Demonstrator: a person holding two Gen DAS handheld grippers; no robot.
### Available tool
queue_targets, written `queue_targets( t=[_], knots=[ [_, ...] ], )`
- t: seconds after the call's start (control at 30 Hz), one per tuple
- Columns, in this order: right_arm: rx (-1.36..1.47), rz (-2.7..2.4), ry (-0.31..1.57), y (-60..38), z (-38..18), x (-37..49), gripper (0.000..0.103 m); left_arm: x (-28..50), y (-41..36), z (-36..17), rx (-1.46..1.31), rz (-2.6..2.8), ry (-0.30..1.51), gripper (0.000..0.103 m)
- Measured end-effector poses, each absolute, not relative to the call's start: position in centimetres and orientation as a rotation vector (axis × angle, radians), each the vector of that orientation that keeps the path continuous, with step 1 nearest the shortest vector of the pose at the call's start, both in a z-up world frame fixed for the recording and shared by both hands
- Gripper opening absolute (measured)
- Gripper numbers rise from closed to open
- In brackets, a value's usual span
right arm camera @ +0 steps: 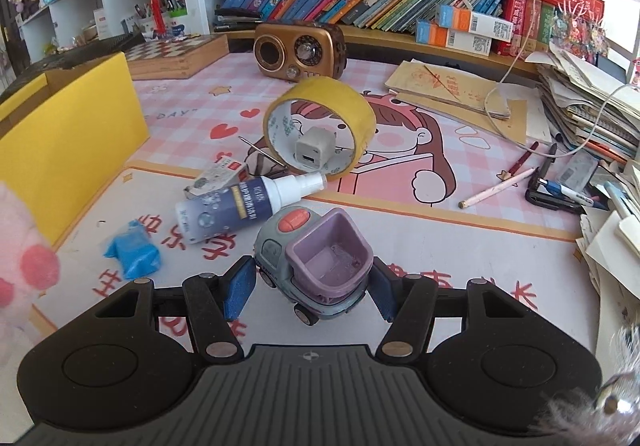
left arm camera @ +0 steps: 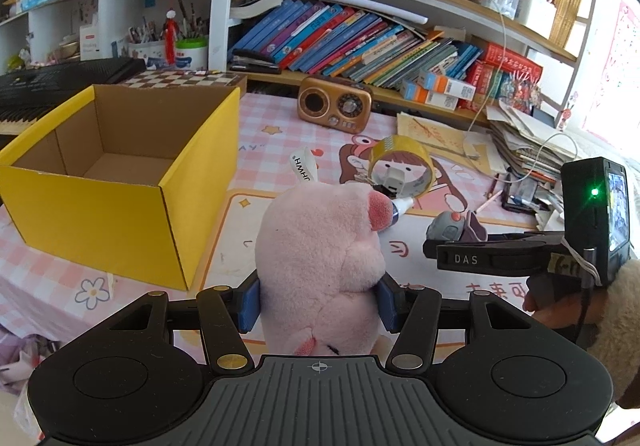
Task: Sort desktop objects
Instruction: 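Lift the pig with the left tool while the right tool lifts the toy car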
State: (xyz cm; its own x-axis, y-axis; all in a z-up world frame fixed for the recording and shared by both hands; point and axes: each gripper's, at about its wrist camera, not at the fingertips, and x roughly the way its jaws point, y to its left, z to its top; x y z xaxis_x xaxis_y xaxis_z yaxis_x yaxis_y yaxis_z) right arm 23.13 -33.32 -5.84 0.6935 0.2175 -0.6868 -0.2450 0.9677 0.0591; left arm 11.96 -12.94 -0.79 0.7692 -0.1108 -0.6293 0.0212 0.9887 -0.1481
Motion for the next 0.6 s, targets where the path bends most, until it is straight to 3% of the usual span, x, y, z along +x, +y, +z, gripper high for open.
queue_targets(
  t=[0.6],
  knots=[
    [0.039,0.16,0.731,-30.1,-2.5,14.2,0.058,8.4,-8.8,0.0,-0.137,-0.199,0.649,0.055]
  ],
)
